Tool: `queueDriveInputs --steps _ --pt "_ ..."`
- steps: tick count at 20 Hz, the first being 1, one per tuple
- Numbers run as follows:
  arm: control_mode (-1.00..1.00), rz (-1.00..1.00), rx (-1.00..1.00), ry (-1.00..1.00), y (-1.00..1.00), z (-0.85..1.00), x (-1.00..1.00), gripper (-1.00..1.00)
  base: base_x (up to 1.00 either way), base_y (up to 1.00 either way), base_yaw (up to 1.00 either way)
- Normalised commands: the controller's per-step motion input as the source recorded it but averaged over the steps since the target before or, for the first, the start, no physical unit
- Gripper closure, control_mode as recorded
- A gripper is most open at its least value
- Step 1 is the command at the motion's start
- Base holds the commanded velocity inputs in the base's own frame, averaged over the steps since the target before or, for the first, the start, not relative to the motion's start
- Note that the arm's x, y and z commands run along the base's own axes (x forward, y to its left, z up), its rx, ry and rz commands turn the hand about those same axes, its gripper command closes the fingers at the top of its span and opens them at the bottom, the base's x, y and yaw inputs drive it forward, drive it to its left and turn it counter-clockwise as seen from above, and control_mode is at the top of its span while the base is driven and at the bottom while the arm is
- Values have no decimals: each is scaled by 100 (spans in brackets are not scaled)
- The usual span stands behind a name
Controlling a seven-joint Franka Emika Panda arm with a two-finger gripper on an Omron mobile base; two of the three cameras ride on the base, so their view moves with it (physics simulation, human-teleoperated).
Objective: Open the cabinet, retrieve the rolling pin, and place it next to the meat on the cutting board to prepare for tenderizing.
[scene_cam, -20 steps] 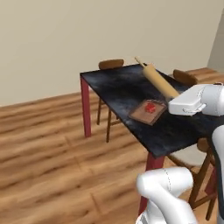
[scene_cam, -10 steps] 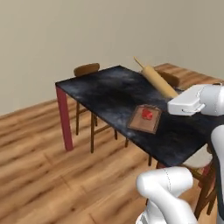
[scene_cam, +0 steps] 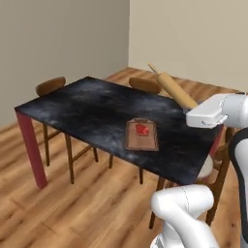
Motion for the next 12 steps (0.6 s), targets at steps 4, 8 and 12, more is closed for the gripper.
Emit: queueDriveInputs --steps 4,8,12 --pt "100 0 0 0 0 0 0 100 38 50 -54" --pt "100 0 0 0 0 0 0 100 40 46 -56" --pt "100 0 0 0 0 0 0 100 42 46 -56"
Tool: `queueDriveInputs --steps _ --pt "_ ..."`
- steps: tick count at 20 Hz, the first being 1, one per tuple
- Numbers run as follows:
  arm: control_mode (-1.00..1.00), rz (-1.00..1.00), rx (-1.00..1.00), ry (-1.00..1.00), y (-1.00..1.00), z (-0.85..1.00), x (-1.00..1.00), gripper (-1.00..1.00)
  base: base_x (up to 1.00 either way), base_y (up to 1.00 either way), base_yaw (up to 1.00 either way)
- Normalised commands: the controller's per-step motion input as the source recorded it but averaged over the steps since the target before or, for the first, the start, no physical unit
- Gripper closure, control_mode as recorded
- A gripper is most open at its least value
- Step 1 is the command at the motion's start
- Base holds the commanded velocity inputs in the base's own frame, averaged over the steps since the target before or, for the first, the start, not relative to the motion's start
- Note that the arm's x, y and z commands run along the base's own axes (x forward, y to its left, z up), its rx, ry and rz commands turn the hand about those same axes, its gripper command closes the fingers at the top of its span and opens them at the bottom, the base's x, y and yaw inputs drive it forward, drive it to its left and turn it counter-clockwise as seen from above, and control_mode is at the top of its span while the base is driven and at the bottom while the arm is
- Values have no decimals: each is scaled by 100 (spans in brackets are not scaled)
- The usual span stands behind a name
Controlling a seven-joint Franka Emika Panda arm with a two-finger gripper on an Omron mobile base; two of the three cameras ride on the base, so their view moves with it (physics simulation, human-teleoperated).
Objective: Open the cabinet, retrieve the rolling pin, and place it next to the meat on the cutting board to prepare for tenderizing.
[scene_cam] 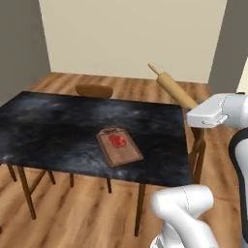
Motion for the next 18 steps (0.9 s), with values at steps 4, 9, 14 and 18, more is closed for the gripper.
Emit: queueDriveInputs --steps 4,9,14,18 --pt "100 0 0 0 0 0 0 100 41 52 -54" --pt "100 0 0 0 0 0 0 100 37 62 -49" --pt "100 0 0 0 0 0 0 100 34 76 -44" --pt "100 0 0 0 0 0 0 100 28 70 -29"
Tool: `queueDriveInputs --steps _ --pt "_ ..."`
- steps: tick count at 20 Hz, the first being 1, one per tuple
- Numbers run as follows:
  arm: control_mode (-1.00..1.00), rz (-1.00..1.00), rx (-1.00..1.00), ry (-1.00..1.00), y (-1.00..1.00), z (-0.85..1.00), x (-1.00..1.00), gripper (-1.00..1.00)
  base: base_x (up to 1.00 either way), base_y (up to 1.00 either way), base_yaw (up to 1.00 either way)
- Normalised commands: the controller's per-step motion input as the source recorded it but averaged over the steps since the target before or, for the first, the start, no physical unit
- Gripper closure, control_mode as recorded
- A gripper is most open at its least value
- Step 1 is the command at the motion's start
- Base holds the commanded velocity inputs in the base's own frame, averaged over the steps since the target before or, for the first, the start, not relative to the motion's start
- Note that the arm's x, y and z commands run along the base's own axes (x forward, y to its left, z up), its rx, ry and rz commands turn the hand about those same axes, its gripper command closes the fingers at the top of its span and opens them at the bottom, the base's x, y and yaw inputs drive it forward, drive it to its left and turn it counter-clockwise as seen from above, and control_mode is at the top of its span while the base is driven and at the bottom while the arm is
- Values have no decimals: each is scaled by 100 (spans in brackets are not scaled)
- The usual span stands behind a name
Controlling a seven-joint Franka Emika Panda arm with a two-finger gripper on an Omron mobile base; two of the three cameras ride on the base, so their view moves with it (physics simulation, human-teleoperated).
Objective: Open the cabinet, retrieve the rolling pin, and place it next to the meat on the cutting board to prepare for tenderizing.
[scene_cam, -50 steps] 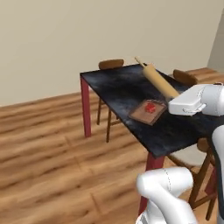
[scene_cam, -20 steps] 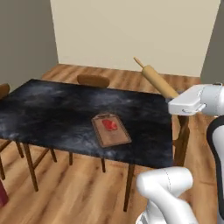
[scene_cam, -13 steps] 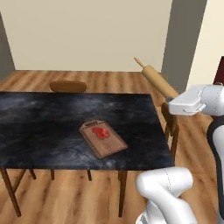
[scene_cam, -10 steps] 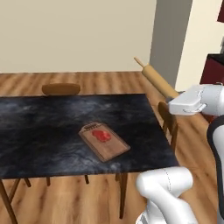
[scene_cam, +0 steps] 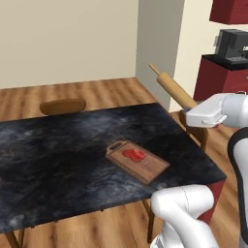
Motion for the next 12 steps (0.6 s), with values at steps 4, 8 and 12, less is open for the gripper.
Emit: queueDriveInputs --steps 4,8,12 --pt "100 0 0 0 0 0 0 100 13 27 -4" --pt "100 0 0 0 0 0 0 100 5 14 0" --pt "100 0 0 0 0 0 0 100 0 0 0"
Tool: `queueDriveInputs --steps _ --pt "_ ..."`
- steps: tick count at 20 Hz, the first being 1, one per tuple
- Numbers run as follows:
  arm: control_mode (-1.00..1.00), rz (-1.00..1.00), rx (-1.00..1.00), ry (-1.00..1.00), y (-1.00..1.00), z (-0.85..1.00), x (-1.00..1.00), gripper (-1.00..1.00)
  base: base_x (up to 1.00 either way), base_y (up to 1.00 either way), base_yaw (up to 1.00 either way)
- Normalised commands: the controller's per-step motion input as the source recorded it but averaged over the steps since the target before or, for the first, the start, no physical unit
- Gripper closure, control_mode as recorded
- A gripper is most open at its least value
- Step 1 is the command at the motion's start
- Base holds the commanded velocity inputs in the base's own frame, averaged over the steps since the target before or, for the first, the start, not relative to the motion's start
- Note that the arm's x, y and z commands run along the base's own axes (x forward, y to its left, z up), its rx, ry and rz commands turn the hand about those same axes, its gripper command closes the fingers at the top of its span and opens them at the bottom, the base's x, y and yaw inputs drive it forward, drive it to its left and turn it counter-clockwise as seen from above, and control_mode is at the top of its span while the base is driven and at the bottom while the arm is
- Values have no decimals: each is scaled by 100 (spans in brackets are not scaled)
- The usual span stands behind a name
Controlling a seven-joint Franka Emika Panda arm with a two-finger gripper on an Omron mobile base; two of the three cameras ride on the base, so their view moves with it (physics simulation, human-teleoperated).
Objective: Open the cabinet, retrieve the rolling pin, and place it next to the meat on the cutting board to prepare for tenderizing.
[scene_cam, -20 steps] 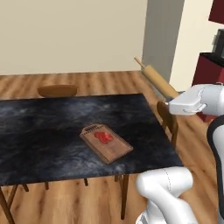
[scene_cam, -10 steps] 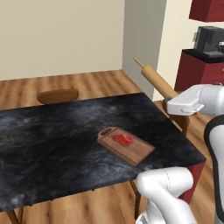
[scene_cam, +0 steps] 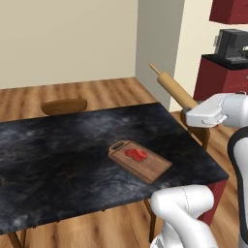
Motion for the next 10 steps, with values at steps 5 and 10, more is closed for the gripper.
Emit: queueDriveInputs --steps 5,10 --pt "-100 2 0 0 9 0 0 100 0 1 0" --pt "-100 4 0 9 3 -22 0 100 0 0 0"
